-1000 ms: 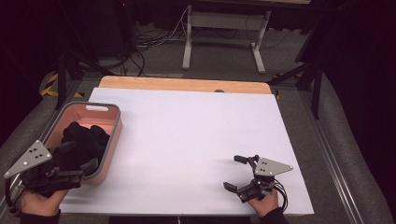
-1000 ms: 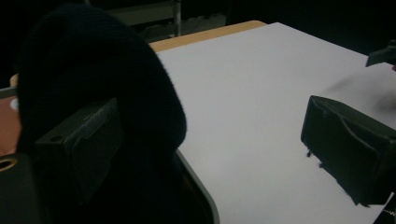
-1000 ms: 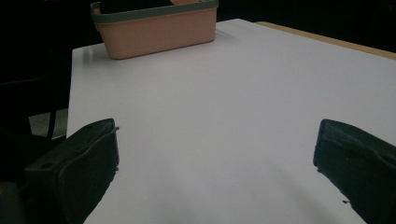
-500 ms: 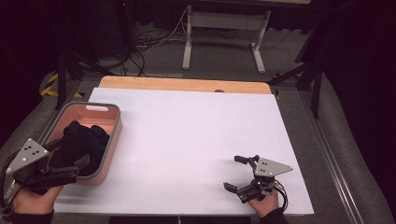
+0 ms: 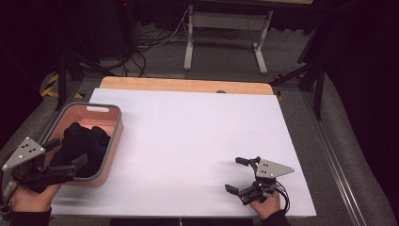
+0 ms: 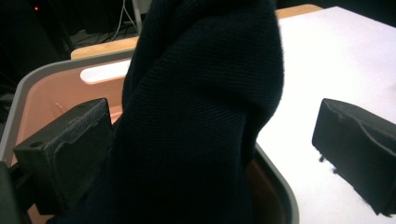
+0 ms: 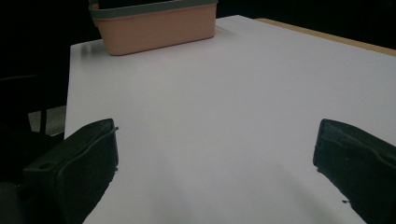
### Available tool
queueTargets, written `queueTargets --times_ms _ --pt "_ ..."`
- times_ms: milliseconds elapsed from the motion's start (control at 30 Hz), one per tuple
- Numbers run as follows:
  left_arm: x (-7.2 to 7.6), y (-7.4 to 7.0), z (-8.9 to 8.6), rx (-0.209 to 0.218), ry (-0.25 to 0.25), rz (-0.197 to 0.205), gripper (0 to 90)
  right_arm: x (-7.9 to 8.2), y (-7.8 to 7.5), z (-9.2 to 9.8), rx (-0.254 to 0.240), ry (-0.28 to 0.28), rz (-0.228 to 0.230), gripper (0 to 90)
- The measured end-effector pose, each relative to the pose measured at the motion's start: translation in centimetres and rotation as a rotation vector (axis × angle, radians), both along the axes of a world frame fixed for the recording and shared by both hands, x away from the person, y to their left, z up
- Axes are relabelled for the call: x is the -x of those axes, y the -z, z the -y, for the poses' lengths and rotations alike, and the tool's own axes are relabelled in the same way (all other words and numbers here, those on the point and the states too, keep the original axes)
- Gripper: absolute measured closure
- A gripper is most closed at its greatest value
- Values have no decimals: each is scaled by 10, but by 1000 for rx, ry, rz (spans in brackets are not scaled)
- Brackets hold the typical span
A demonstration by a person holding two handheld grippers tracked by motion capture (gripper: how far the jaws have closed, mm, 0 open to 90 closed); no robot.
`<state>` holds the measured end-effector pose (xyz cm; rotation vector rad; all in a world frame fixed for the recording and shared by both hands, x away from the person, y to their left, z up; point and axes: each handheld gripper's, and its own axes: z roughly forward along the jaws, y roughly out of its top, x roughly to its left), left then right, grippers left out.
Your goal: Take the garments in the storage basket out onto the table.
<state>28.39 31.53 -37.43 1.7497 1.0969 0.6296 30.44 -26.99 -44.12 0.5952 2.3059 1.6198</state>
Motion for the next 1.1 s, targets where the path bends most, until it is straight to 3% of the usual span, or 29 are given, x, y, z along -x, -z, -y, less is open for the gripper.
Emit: queueTargets --times_ms 433,1100 --pt "-16 22 -8 -9 13 -70 7 -1 1 -1 12 5 -2 8" --pt "-31 38 -1 -85 15 -135 55 -1 1 -1 12 -7 -5 8"
